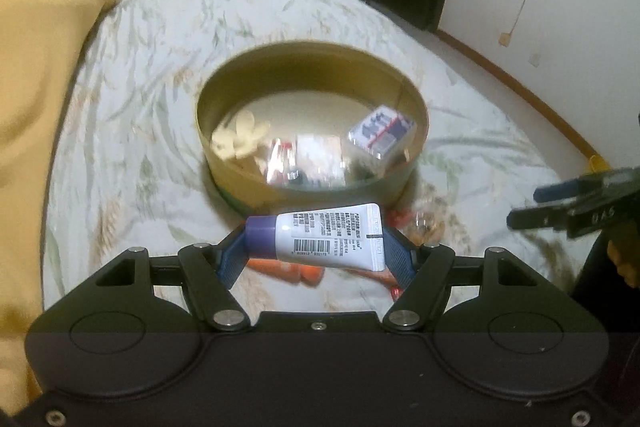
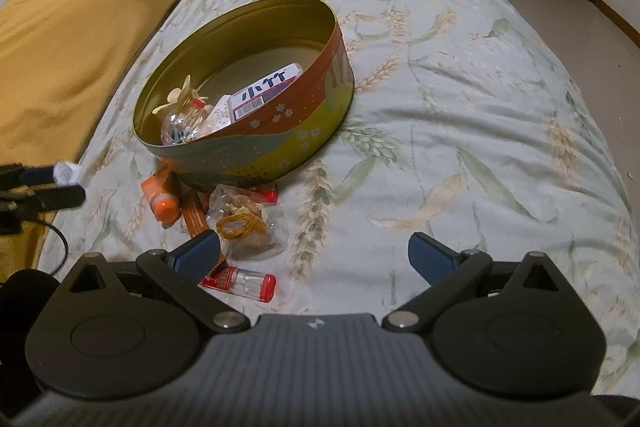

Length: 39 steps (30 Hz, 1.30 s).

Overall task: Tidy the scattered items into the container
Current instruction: 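Lift the white tube and carry it over the tin with the left gripper, then open the left gripper to drop the white tube into the tin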

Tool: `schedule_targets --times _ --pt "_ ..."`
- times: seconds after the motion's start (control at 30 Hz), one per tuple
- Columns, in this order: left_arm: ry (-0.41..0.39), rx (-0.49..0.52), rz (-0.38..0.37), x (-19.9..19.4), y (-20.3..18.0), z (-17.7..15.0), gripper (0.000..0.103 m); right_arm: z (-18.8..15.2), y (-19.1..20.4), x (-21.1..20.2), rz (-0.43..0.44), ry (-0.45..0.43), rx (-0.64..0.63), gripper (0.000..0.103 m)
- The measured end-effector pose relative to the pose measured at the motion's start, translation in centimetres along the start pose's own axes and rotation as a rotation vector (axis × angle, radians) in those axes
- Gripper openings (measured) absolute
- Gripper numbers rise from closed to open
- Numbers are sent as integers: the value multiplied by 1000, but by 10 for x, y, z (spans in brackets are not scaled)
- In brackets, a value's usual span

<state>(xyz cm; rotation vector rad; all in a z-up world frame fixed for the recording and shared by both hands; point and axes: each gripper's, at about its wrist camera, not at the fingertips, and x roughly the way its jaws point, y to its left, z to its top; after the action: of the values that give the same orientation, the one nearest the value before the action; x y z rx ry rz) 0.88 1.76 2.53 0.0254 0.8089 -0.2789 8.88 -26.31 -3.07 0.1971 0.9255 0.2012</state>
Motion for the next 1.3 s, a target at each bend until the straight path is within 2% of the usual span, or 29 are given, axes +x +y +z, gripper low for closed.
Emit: schedule_targets --times 0.33,0.5,0.9,1.13,1.2,1.3 --pt "-67 47 7 -14 0 47 67 -1 2 2 6 10 -13 103" --pt "-84 60 4 -8 0 71 67 -1 3 3 6 13 -15 103" --pt "-48 105 48 45 -8 120 67 -3 11 4 32 -2 -42 103" --pt "-10 124 85 81 -16 134 68 -5 25 10 70 1 -91 103" --pt "1 108 95 90 -15 136 73 -5 30 14 80 7 -106 103" --pt "-1 87 116 102 -10 138 88 -6 37 19 88 19 -125 103"
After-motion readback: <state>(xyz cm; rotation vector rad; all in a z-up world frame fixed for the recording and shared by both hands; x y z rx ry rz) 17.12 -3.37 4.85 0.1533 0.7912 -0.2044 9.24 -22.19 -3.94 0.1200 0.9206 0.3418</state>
